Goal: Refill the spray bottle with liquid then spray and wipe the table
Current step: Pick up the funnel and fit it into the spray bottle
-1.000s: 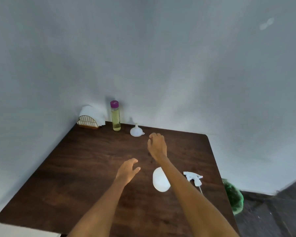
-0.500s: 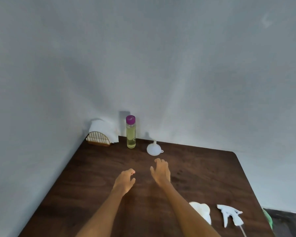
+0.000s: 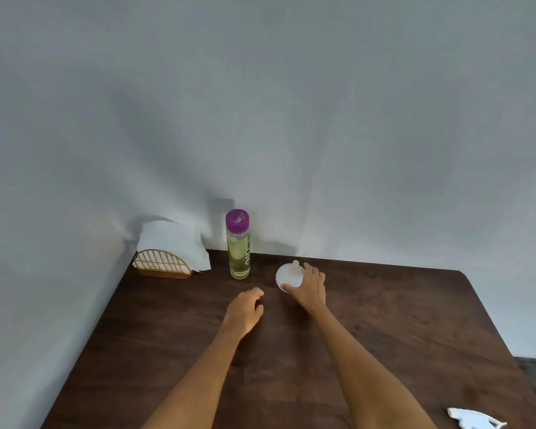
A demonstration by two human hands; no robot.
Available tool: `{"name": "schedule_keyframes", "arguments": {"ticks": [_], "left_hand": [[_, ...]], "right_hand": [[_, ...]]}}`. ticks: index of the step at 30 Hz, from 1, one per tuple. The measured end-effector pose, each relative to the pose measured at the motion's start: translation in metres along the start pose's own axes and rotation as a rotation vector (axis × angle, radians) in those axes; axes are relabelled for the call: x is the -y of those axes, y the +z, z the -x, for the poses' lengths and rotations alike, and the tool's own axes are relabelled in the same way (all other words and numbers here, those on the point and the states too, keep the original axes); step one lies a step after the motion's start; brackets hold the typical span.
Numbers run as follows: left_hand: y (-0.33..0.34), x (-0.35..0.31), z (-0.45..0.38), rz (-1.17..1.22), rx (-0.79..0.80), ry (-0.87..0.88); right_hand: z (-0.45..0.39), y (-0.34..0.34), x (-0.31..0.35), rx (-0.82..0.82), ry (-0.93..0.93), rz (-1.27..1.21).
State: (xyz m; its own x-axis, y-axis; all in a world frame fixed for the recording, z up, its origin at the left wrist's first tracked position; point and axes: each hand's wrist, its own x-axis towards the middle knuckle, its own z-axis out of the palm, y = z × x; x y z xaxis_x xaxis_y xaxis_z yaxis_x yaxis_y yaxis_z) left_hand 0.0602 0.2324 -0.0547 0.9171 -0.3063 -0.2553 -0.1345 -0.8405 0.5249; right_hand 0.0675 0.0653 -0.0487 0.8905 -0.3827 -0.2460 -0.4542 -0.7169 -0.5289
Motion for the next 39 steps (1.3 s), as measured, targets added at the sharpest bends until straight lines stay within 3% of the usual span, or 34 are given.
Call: {"name": "schedule_keyframes", "arguments": {"ticks": [10, 12, 14, 17, 19, 22, 27, 31, 36, 39], "left_hand": [[0.008, 0.008, 0.006, 0.095, -0.087, -0.017], [0.011, 0.004, 0.013, 0.188, -0.078, -0.078], [0.011, -0.009, 0.022, 0.325, -0.057, -0.170], [0.010, -0.042, 0.042, 0.729, 0.028, -0.390], [0.009, -0.065, 0.060, 0.973, 0.087, -0.448], [0.008, -0.092, 0.087, 1.136, 0.021, -0.411], [0.020, -0.134, 0.137, 1.134, -0.013, -0.372], [0.035, -0.162, 0.179, 1.274, -0.087, -0.374], [0.041, -0.193, 0.223, 1.244, -0.318, -0.418], [0.041, -0.205, 0.235, 1.078, -0.387, -0.365]], "right_hand": [[0.010, 0.014, 0.006, -0.016, -0.045, 0.128], [0.024, 0.012, 0.008, -0.018, 0.003, -0.006], [0.040, 0.003, 0.009, 0.051, 0.121, -0.336], [0.066, -0.018, 0.009, 0.214, 0.233, -0.756], [0.087, -0.036, 0.003, 0.265, 0.203, -0.808], [0.117, -0.059, -0.011, 0.307, 0.150, -0.828], [0.179, -0.096, -0.040, 0.330, 0.081, -0.895], [0.220, -0.118, -0.065, 0.382, 0.010, -0.966], [0.253, -0.157, -0.084, 0.190, 0.079, -0.782], [0.260, -0.175, -0.103, -0.054, -0.114, -0.628]]}}
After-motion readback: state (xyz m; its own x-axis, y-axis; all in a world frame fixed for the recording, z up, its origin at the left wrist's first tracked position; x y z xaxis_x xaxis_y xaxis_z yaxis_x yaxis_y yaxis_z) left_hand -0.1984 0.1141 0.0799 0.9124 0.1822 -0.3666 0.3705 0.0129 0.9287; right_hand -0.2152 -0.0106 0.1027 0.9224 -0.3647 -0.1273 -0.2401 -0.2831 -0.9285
